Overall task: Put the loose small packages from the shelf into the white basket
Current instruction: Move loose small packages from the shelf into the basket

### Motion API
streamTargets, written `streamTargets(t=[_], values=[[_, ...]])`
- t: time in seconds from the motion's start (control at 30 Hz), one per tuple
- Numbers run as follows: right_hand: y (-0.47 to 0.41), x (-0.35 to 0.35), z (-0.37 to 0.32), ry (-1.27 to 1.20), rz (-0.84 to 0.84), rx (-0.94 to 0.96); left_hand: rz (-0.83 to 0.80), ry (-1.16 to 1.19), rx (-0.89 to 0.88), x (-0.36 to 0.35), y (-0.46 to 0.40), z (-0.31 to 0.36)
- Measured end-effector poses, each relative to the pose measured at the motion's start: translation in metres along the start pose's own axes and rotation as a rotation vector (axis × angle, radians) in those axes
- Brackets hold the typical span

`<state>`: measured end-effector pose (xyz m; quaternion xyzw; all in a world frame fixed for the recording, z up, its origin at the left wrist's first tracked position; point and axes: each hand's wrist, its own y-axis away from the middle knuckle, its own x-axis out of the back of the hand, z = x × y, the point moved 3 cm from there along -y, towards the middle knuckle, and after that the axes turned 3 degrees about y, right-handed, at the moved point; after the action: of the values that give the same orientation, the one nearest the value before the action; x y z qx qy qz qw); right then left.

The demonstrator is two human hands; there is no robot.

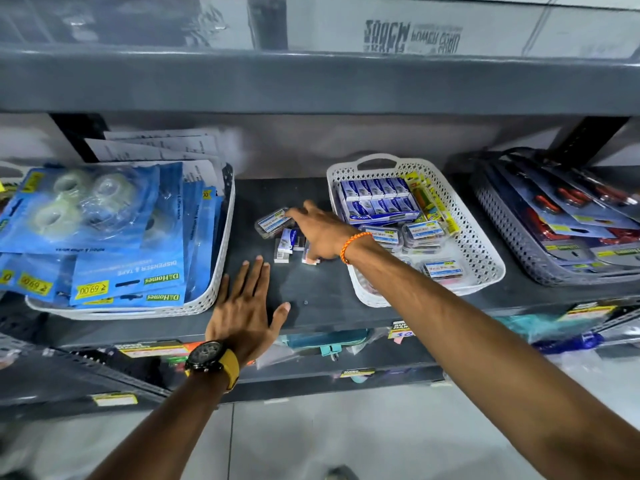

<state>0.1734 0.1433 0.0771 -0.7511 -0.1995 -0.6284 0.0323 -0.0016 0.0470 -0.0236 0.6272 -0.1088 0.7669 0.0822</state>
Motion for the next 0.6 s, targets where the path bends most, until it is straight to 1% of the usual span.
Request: streamTargets(t=[0.13, 0.23, 0.4, 0.6], values=[[-0.033, 0.010, 0.001, -0.078, 0.138, -0.053, -0.005, 0.003, -0.002, -0.001, 0.000, 0.001], [-0.058, 0.005, -0.003, -0.029, 0.171, -0.005, -0.017, -0.011, 0.006, -0.001, 0.000, 0.000], [-0.084, 0.000, 0.004, 0.032, 0.083, 0.100, -0.030, -0.009, -0.002, -0.001, 0.000, 0.000], [-0.091, 0.002, 0.004, 0.035, 0.056, 0.119, -0.035, 0.000, -0.007, 0.001, 0.001, -0.001]])
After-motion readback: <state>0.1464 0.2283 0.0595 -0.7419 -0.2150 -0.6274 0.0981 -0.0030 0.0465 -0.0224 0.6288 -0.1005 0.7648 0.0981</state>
